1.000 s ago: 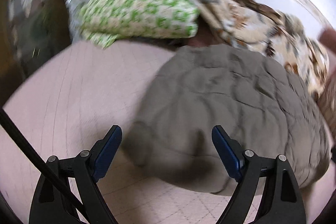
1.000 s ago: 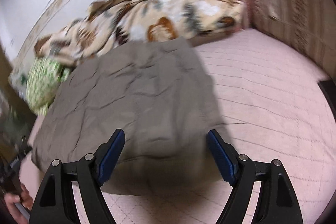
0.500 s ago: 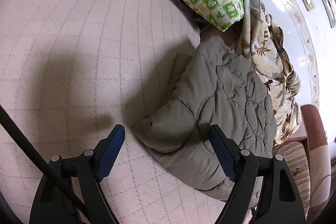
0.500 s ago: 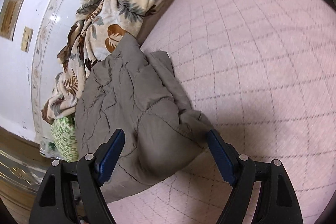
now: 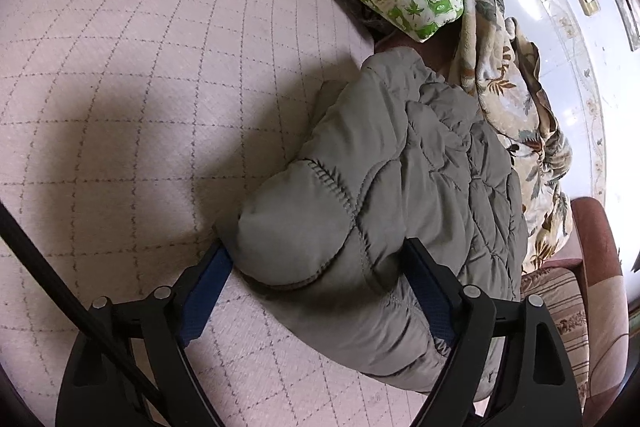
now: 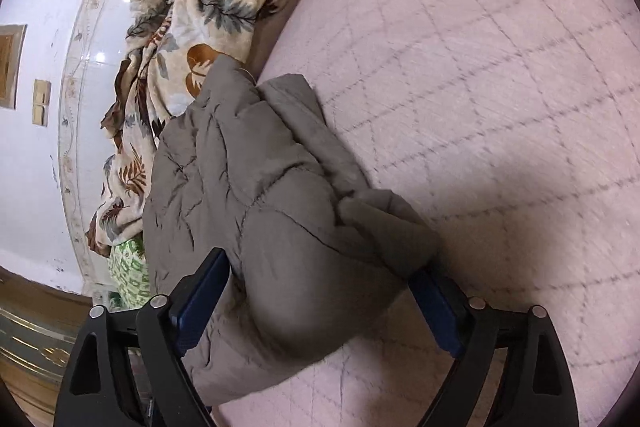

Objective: Fold large clothes
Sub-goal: 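Lift the bottom edge with both tools and fold it toward the hood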

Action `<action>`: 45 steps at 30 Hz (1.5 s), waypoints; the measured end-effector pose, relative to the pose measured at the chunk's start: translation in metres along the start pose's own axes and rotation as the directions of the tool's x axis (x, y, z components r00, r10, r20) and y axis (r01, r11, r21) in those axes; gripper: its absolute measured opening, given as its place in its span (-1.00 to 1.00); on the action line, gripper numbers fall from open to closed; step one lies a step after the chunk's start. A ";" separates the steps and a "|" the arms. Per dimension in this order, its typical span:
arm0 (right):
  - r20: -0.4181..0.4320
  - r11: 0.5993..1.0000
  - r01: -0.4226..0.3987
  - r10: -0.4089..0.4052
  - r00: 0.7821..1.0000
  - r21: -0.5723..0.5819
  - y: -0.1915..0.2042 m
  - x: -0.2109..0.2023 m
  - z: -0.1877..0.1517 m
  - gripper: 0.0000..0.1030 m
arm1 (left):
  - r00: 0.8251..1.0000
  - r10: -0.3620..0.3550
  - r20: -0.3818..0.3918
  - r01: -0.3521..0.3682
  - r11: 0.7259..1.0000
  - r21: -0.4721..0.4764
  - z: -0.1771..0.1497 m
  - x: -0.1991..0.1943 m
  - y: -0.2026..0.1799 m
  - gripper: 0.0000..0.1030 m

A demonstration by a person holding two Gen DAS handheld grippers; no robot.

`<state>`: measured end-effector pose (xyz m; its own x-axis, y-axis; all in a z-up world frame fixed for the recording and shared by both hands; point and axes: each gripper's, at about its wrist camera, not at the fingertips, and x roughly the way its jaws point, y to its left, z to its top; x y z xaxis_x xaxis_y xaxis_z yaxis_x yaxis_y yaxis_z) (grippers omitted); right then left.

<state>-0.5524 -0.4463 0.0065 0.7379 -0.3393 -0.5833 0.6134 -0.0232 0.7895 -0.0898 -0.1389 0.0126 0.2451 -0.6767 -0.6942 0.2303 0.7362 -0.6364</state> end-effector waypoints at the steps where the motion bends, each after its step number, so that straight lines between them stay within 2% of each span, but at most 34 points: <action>1: 0.007 1.000 0.001 -0.001 1.000 -0.003 0.001 0.003 0.000 0.86 | 1.000 -0.003 -0.004 0.003 1.000 -0.005 0.000 0.003 0.001 0.70; 3: 0.014 0.999 0.018 -0.018 1.000 -0.027 0.005 0.008 0.000 0.82 | 1.000 -0.001 -0.004 0.001 1.000 -0.004 0.000 0.009 0.000 0.71; 4: 0.019 0.998 0.035 -0.034 0.999 -0.056 0.009 0.010 0.000 0.72 | 1.000 0.007 0.002 -0.007 1.000 0.007 0.000 0.010 -0.001 0.72; 5: 0.027 0.994 0.060 -0.058 0.998 -0.095 0.014 0.012 0.000 0.48 | 1.000 0.028 0.012 -0.028 0.999 0.037 0.000 0.011 -0.005 0.70; 6: 0.036 0.989 0.074 -0.070 0.997 -0.130 0.018 0.012 0.000 0.32 | 0.999 0.040 0.020 -0.041 0.998 0.054 0.000 0.011 -0.008 0.64; 8: 0.057 0.973 0.105 -0.095 0.994 -0.205 0.028 0.010 -0.002 0.11 | 0.995 0.081 0.056 -0.088 0.988 0.123 -0.003 0.006 -0.019 0.34; 9: 0.080 0.948 0.147 -0.129 0.988 -0.282 0.040 0.008 -0.005 0.01 | 0.988 0.119 0.094 -0.136 0.972 0.190 -0.006 0.002 -0.031 0.26; 11: 0.144 0.873 0.235 -0.191 0.971 -0.426 0.064 0.007 -0.015 -0.07 | 0.966 0.185 0.182 -0.235 0.920 0.313 -0.016 -0.003 -0.053 0.05; 12: 0.207 0.790 0.310 -0.233 0.950 -0.530 0.082 0.006 -0.026 -0.10 | 0.952 0.211 0.219 -0.280 0.892 0.356 -0.021 -0.004 -0.062 0.04; 13: 0.254 0.725 0.359 -0.257 0.933 -0.587 0.092 0.006 -0.035 -0.10 | 0.935 0.239 0.262 -0.331 0.853 0.403 -0.028 -0.005 -0.071 0.03; 14: 0.279 0.688 0.386 -0.268 0.922 -0.614 0.097 0.008 -0.039 -0.10 | 0.913 0.263 0.311 -0.385 0.808 0.446 -0.035 -0.005 -0.080 0.02; 15: 0.312 0.631 0.424 -0.287 0.906 -0.650 0.104 0.010 -0.045 -0.11 | 0.903 0.272 0.332 -0.407 0.787 0.463 -0.037 -0.006 -0.083 0.02; 18: 0.354 0.538 0.473 -0.315 0.880 -0.698 0.108 0.014 -0.051 -0.11 | 0.888 0.282 0.363 -0.440 0.749 0.496 -0.040 -0.007 -0.088 0.02; 22: 0.453 0.359 0.547 -0.317 0.834 -0.756 0.121 0.015 -0.068 -0.11 | 0.864 0.292 0.409 -0.485 0.699 0.525 -0.044 -0.006 -0.097 0.01; 24: 0.484 0.307 0.566 -0.307 0.820 -0.765 0.125 0.013 -0.074 -0.11 | 0.857 0.290 0.425 -0.496 0.684 0.534 -0.046 -0.007 -0.101 0.00; 26: 0.503 0.275 0.579 -0.299 0.811 -0.768 0.129 0.013 -0.076 -0.11 | 0.856 0.282 0.434 -0.497 0.680 0.539 -0.048 -0.010 -0.103 0.00; 28: 0.530 0.225 0.594 -0.288 0.798 -0.772 0.134 0.013 -0.082 -0.12 | 0.851 0.276 0.447 -0.503 0.672 0.543 -0.049 -0.013 -0.105 -0.01; 32: 0.553 0.183 0.602 -0.259 0.792 -0.777 0.141 0.006 -0.092 -0.14 | 0.839 0.271 0.472 -0.522 0.649 0.554 -0.055 -0.020 -0.110 -0.04; 34: 0.557 0.170 0.603 -0.250 0.792 -0.780 0.144 0.002 -0.096 -0.15 | 0.838 0.264 0.477 -0.521 0.645 0.559 -0.057 -0.026 -0.113 -0.04; 42: 0.548 0.174 0.584 -0.215 0.808 -0.793 0.152 -0.032 -0.105 -0.15 | 0.859 0.218 0.464 -0.481 0.653 0.585 -0.075 -0.069 -0.114 -0.04; 45: 0.539 0.184 0.571 -0.197 0.819 -0.800 0.153 -0.049 -0.112 -0.15 | 0.866 0.201 0.458 -0.464 0.665 0.585 -0.081 -0.086 -0.109 -0.04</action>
<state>-0.4631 -0.3282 0.1346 0.3315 -0.7802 -0.5305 0.7594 0.5543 -0.3407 -0.2122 -0.1614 0.1144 0.6900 -0.4398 -0.5749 0.5905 0.8014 0.0956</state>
